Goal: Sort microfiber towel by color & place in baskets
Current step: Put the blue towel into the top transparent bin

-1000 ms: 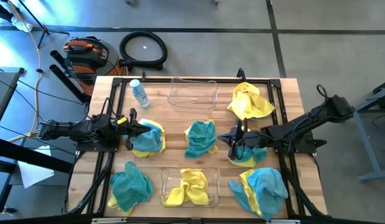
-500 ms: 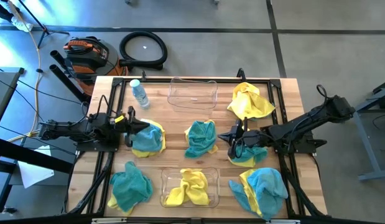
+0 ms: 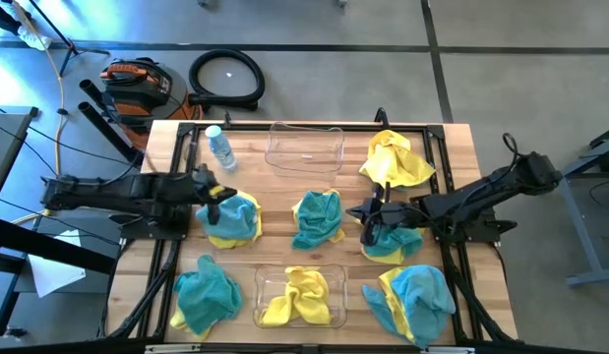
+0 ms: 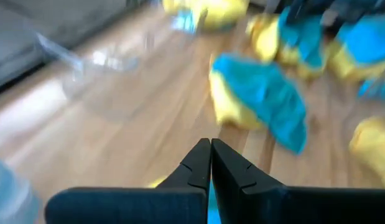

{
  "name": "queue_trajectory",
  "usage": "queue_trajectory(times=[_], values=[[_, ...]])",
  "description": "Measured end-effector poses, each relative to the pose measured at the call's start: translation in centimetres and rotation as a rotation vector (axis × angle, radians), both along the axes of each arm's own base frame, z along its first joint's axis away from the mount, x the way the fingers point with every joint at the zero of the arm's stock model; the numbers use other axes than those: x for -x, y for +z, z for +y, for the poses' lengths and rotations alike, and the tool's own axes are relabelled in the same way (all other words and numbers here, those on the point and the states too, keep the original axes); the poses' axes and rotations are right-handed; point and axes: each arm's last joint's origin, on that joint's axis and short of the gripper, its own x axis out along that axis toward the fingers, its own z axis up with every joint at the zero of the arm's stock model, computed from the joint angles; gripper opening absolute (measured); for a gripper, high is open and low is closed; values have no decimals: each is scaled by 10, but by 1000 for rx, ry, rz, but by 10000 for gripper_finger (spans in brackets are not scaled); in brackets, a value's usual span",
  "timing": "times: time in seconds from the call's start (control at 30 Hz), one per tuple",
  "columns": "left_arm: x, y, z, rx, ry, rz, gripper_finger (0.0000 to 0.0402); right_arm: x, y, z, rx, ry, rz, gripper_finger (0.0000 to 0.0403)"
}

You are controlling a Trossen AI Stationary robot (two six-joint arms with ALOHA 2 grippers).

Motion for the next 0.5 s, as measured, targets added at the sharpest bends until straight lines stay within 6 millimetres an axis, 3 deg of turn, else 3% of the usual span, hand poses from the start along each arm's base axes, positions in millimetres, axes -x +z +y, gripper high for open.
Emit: queue_trajectory(times=[0.2, 0.5], values=[[-27, 10, -1, 11, -15, 186, 0, 7, -12, -11, -78, 75, -94, 0], [-55, 29, -7, 125, -180, 297, 3, 45, -36, -17, -186, 54, -340, 0]])
